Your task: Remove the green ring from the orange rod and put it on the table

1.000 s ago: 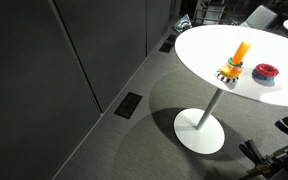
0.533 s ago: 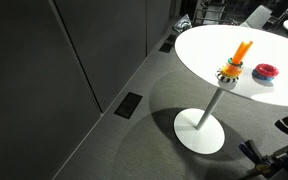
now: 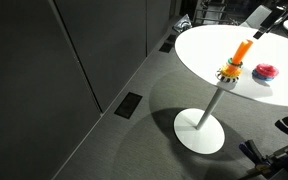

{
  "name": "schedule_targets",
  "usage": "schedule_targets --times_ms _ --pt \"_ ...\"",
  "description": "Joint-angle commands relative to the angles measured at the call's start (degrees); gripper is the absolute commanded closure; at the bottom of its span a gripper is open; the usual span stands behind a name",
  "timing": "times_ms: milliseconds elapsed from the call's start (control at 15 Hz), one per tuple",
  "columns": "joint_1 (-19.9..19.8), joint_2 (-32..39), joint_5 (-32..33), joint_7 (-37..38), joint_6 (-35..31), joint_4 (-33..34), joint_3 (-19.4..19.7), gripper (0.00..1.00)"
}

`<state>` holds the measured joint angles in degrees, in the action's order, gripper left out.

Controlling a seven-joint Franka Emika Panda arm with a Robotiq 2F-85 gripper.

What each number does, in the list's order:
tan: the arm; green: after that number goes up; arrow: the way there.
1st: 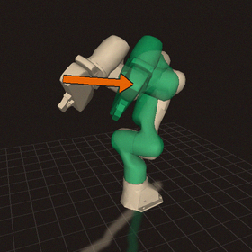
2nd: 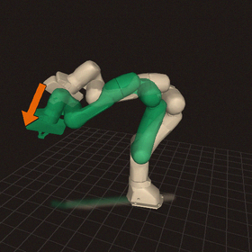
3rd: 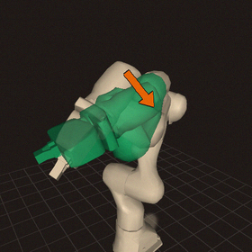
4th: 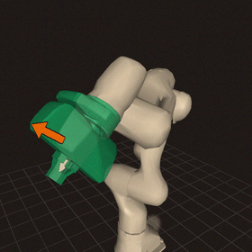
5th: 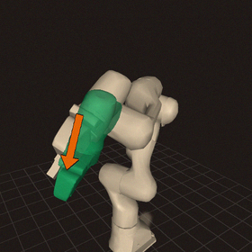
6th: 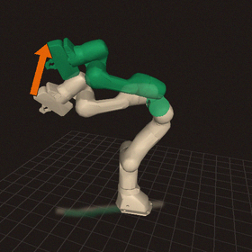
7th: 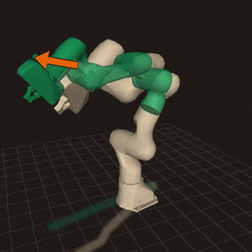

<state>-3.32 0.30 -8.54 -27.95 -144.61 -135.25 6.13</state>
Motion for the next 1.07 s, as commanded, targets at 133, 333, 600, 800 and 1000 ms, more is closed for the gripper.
schedule_targets --times_ms 133,333,600,800,1000 --pt "-0.6 -0.1 0.1 0.2 0.1 0.1 -0.6 0.0" --pt "-0.5 1.6 -1.3 -0.2 -0.6 0.0 -0.9 0.0" --pt "-0.9 4.9 -1.3 0.6 -4.0 0.0 -1.4 0.0" --pt "-1.4 7.8 -1.4 1.3 -7.7 0.3 -2.1 0.0" --pt "-2.3 10.5 -3.5 0.0 -11.0 0.6 -4.0 0.0"
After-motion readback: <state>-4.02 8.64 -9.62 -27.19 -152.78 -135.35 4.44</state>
